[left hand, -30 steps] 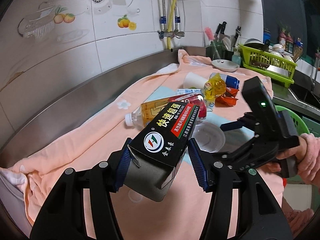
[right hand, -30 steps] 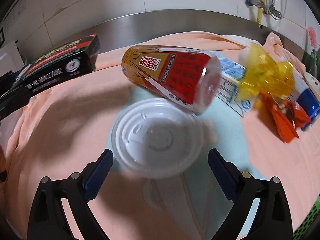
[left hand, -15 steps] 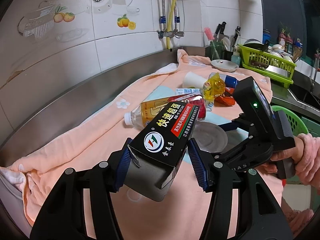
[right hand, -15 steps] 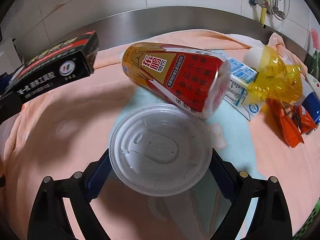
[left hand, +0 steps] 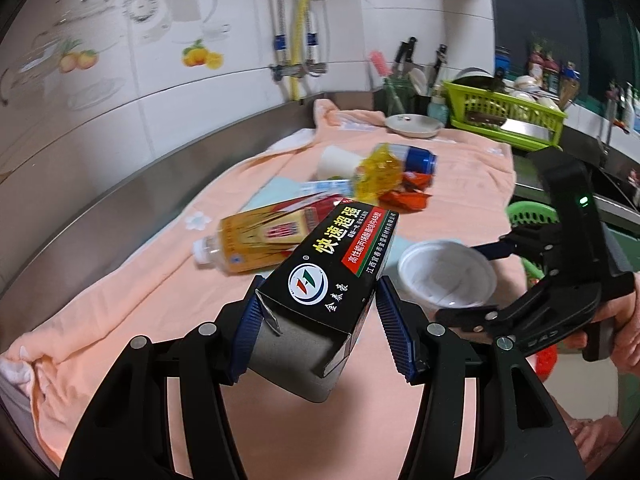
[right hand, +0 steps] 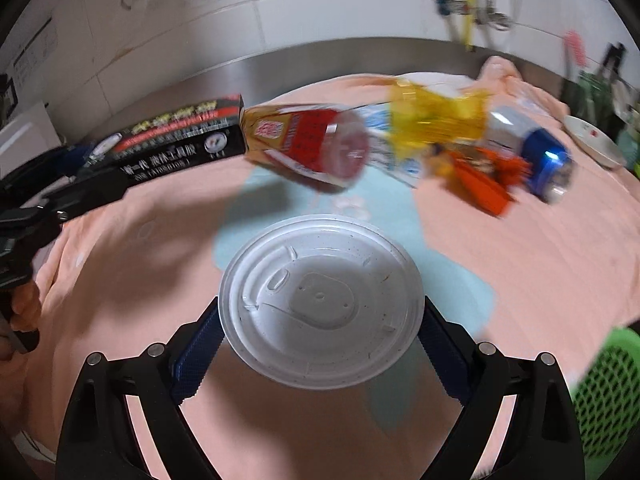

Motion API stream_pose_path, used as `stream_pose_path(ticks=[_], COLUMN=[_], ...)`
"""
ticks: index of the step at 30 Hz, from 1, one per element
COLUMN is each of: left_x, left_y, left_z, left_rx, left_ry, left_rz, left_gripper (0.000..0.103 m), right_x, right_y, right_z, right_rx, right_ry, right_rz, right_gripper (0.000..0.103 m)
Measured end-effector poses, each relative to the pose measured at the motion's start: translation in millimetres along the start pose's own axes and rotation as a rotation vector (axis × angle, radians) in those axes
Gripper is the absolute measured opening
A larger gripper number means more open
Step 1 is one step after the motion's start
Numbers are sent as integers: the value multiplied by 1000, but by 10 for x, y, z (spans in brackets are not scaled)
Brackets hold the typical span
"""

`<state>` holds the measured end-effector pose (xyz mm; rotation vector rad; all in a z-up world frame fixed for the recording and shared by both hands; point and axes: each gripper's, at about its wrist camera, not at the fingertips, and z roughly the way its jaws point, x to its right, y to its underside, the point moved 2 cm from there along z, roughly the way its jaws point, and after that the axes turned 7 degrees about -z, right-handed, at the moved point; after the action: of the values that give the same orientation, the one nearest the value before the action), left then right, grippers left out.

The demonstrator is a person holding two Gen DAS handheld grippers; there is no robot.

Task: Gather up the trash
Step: 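Drop the white lid into the basket with the right gripper while the left carries the box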

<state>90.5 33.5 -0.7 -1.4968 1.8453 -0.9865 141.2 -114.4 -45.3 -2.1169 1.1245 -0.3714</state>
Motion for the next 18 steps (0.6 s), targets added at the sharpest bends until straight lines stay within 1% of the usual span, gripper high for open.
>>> stream_pose_path(ticks=[3,6,9,12,15,18], left_x=[167,412,674,916,1172,1450], left_y=[-14,-40,-67,-97,-115,-127], left_z=[49,129,193,248,324,432], left_rx=[-6,-14,-18,-20,-28,-45], left_ry=[31,76,117,154,194,232], left_rz=[18,45,83,114,136,158], left_gripper=[55,55,55,55,55,55], right_x=[215,529,894,1275,1581,1786], right_y=[193,474,683,993,1269,1471], right_z=[-242,-497,-624,-804,-942,-1002], right_rx=[21,25,3,-26,-50,-65], right_ry=[50,131,196,267,316,330], right_rz=[58,128,193,271,339,399], right_gripper=[89,89,89,89,89,89])
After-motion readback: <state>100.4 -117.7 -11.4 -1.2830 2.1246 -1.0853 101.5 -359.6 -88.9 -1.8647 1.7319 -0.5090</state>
